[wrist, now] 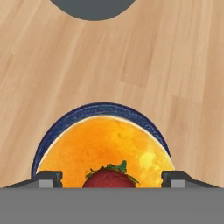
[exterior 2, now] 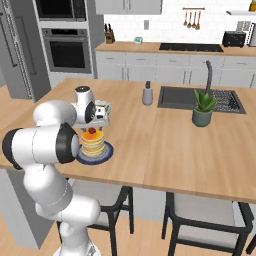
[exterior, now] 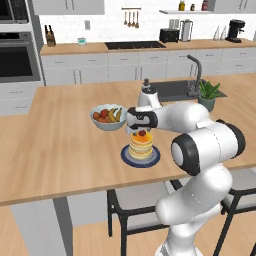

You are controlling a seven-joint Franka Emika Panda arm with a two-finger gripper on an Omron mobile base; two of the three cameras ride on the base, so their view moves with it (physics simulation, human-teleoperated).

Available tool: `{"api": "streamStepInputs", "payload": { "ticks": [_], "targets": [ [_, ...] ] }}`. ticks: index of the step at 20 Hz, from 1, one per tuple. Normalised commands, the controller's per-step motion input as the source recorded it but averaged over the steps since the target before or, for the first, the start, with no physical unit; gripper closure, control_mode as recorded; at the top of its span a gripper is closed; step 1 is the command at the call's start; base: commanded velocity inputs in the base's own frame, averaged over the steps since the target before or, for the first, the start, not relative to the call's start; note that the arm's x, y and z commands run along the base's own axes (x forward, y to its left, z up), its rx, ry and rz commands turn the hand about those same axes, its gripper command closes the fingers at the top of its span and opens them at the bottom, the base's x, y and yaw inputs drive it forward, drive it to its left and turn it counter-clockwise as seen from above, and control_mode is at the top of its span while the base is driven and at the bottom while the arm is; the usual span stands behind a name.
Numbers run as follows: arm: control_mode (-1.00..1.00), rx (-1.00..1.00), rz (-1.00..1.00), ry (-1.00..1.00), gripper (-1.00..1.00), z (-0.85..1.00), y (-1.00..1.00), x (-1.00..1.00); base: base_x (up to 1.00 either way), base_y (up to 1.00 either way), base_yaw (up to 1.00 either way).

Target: Take the strawberry from the fridge and place it on top of the pancake, located on the dining counter.

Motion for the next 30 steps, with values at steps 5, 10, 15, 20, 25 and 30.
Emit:
{"api": "streamStepInputs", "payload": {
  "ticks": [5, 10, 15, 20, 25, 30],
  "targets": [
    [-1.00, 0.00, 0.00, 0.00, -1.00, 0.00, 0.00, 0.00, 0.00, 0.00, 0.00],
    [-1.00, 0.00, 0.00, 0.00, -1.00, 0.18, 0.00, -0.01, 0.00, 0.00, 0.00],
    [-1.00, 0.00, -0.05, -0.03, -1.00, 0.52, 0.00, -0.28, 0.00, 0.00, 0.00],
    [-1.00, 0.07, -0.17, 0.00, -1.00, 0.47, -0.28, -0.58, 0.00, 0.00, 0.00],
    [-1.00, 0.26, -0.33, 0.00, -1.00, 0.34, -0.87, -0.94, 0.00, 0.00, 0.00],
    [-1.00, 0.24, -0.26, -0.04, -1.00, 0.12, -0.79, -1.00, 0.00, 0.00, 0.00]
  ]
}}
